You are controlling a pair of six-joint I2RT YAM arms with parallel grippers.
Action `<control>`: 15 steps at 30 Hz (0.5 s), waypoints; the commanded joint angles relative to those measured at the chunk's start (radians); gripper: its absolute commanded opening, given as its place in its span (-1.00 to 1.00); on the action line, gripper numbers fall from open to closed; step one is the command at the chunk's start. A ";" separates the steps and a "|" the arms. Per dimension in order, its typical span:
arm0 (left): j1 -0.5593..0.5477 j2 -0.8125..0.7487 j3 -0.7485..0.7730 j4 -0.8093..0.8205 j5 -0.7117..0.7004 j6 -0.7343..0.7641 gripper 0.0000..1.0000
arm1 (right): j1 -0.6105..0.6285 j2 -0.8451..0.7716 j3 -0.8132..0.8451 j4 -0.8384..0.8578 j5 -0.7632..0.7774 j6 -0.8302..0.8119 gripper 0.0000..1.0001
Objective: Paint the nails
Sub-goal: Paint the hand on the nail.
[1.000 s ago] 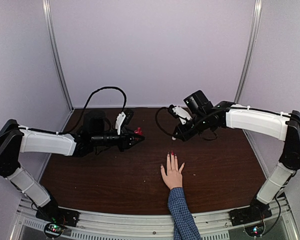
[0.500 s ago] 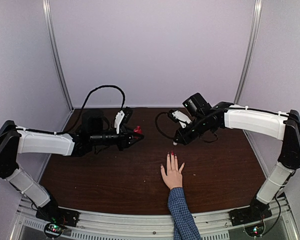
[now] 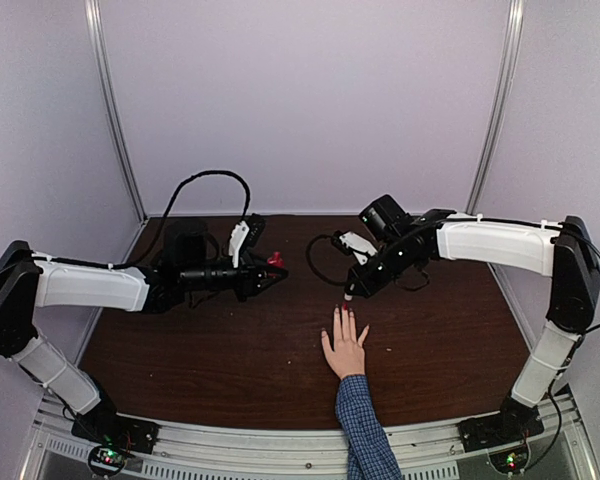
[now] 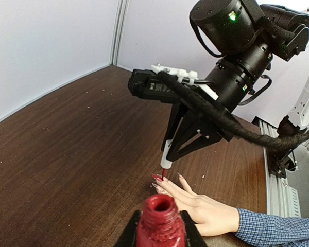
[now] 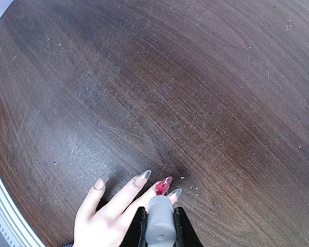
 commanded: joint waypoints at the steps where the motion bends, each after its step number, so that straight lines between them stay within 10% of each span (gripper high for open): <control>1: 0.006 0.002 -0.003 0.042 0.002 0.018 -1.00 | -0.004 0.020 0.027 0.008 -0.007 0.000 -1.00; 15: 0.006 0.002 -0.010 0.043 -0.003 0.021 -1.00 | -0.010 0.019 0.031 0.037 0.008 0.008 -1.00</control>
